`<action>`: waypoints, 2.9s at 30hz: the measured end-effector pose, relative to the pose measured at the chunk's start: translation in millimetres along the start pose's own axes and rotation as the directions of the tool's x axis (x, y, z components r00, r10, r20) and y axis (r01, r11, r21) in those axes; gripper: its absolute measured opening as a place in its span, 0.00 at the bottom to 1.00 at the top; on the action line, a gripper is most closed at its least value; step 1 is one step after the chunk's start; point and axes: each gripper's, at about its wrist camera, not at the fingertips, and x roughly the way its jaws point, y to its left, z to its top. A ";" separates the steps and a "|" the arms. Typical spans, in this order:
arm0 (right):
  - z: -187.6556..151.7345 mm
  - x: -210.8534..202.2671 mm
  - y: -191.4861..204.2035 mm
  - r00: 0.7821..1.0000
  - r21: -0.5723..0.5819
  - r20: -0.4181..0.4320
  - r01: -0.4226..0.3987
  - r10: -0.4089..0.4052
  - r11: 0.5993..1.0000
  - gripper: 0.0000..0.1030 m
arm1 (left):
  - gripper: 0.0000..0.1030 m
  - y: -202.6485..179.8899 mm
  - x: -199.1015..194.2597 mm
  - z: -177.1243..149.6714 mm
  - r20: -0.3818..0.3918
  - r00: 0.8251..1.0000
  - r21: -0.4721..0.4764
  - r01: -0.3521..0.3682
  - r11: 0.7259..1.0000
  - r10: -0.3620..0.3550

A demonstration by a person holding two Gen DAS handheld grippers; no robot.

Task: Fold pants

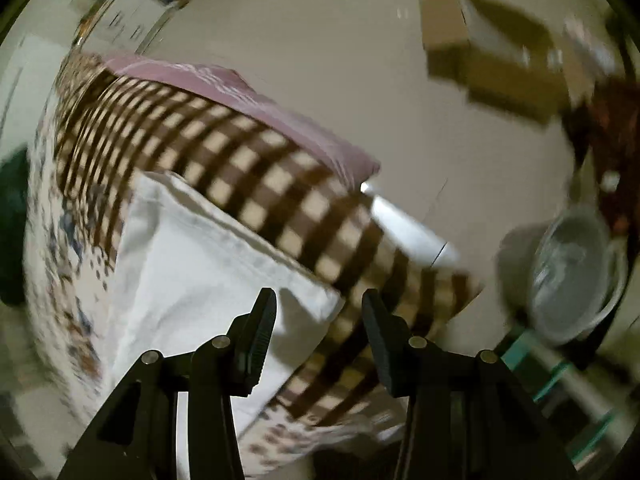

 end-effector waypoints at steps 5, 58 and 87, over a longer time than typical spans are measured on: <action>-16.9 -14.8 -1.9 0.992 0.015 0.123 0.022 -0.024 1.000 0.09 | 0.89 -2.4 9.3 -18.3 -0.031 1.000 0.020 0.000 1.000 0.001; -222.1 -97.4 235.2 0.860 -0.558 0.175 -0.314 0.479 0.768 0.08 | 1.00 103.8 -53.0 -53.9 0.133 0.977 -0.188 0.188 0.964 -0.165; -395.9 71.7 267.6 0.979 -0.724 -0.202 -0.170 0.030 0.668 0.65 | 1.00 229.3 -7.8 -46.1 0.139 0.962 -0.370 0.269 0.890 -0.233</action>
